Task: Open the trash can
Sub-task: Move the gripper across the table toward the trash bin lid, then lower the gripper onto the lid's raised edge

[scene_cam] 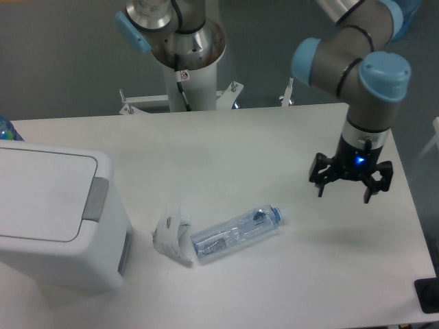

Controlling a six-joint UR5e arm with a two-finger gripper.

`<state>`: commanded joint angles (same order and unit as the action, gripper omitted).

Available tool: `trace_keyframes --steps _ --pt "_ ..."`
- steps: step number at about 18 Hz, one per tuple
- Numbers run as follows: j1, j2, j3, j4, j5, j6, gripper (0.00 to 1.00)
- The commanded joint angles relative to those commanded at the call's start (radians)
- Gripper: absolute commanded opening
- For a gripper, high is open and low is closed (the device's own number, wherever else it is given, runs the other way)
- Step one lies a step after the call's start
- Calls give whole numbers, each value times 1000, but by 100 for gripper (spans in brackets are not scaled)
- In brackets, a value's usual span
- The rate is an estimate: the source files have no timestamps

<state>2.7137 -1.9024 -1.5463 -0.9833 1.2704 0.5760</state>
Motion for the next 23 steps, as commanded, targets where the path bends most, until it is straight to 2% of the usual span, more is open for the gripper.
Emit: trace_keyframes --steps 5,7,11,13,16,19,23 --pt "-149 17 83 -35 -13 -181 100" --pt "-207 14 142 -98 -11 -229 100" --pt "-310 11 262 -271 -29 -251 100" --pt "-347 16 293 -320 -49 -251 100" --pt "-406 20 299 -337 -68 -251 100" --pt "-459 35 276 -368 -62 -243 100" --pt "-473 39 261 -370 -60 -243 100"
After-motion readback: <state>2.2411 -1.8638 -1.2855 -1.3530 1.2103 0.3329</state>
